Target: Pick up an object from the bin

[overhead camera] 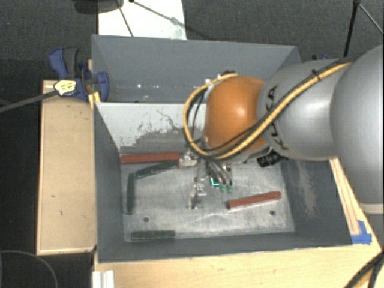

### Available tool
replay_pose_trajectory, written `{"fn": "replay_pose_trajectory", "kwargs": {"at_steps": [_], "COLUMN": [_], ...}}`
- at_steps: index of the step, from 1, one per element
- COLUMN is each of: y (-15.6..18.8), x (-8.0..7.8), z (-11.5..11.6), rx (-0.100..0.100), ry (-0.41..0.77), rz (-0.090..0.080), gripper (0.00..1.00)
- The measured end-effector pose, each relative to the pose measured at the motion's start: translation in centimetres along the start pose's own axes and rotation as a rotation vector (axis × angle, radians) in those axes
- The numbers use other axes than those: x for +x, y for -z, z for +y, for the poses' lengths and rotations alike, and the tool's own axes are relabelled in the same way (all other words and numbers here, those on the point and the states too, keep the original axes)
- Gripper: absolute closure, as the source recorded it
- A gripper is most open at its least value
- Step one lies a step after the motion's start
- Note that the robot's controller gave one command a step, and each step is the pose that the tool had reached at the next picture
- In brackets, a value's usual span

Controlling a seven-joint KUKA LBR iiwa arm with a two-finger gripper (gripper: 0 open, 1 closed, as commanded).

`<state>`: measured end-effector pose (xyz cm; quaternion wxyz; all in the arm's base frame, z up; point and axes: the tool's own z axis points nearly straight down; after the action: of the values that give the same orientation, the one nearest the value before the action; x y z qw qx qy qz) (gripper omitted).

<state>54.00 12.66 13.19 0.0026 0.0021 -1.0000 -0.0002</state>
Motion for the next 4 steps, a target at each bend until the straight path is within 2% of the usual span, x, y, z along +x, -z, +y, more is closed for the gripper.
{"fn": "replay_pose_trajectory", "kwargs": {"at_steps": [1,2,3,4], "y": [0.4,0.6,2.3,-0.1], "x": [-0.2,-0.1,-2.3,-1.1], "z": [0.0,-1.3,-5.3,-7.4], "rx": [-0.001,-0.002,0.0,0.003], "ry": [-0.003,0.047,0.196,0.231], "rz": [-0.007,-0.004,-0.006,-0.022], "gripper": [0.0,0.0,0.0,0.0]}}
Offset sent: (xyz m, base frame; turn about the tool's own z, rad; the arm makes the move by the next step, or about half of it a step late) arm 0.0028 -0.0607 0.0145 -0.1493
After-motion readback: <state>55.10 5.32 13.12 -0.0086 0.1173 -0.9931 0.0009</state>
